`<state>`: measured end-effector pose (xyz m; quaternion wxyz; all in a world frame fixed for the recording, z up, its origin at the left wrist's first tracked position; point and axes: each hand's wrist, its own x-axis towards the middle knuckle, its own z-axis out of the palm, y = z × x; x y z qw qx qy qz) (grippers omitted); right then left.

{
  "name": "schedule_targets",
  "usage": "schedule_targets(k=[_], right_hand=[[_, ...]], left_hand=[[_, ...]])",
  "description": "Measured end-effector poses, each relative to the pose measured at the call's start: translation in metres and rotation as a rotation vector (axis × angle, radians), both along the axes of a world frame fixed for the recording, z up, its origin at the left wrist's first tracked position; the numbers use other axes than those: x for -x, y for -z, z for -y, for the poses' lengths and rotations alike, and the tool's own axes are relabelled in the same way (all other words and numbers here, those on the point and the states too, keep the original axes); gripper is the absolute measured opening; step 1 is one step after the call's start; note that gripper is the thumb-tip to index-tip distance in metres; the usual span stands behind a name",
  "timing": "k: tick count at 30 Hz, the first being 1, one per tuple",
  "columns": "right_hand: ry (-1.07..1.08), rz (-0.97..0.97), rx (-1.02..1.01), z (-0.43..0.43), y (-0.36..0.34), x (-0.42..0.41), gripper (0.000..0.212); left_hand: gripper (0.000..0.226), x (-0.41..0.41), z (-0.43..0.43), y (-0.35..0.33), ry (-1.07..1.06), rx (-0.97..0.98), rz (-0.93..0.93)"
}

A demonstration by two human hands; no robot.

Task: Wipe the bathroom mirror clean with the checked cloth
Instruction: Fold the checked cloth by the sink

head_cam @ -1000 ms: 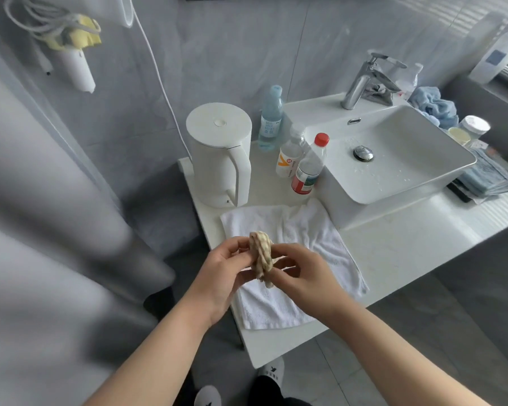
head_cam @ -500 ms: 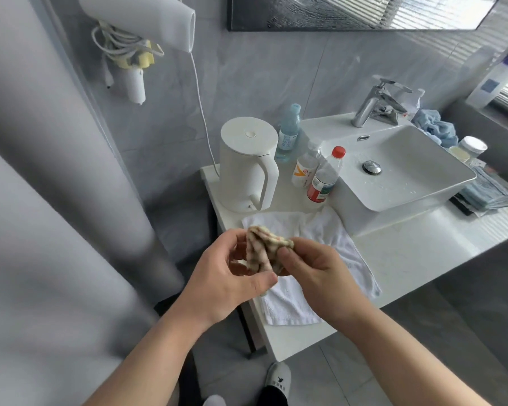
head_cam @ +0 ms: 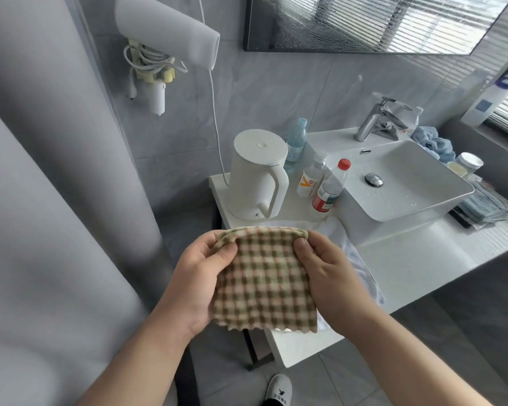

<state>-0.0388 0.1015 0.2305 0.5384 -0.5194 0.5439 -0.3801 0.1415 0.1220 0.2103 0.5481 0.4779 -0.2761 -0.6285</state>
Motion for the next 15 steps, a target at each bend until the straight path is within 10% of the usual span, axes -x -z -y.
schedule_targets(k=[5,15], right_hand=[[0.126,0.229,-0.157,0.001,-0.007,-0.011,0.028],[0.045,0.163,-0.142,0.002,-0.008,-0.016,0.042]], left_hand=[[0.032,-0.008,-0.005,-0.001,0.16,-0.083,-0.206],[0.032,-0.008,-0.007,-0.004,-0.085,0.124,0.252]])
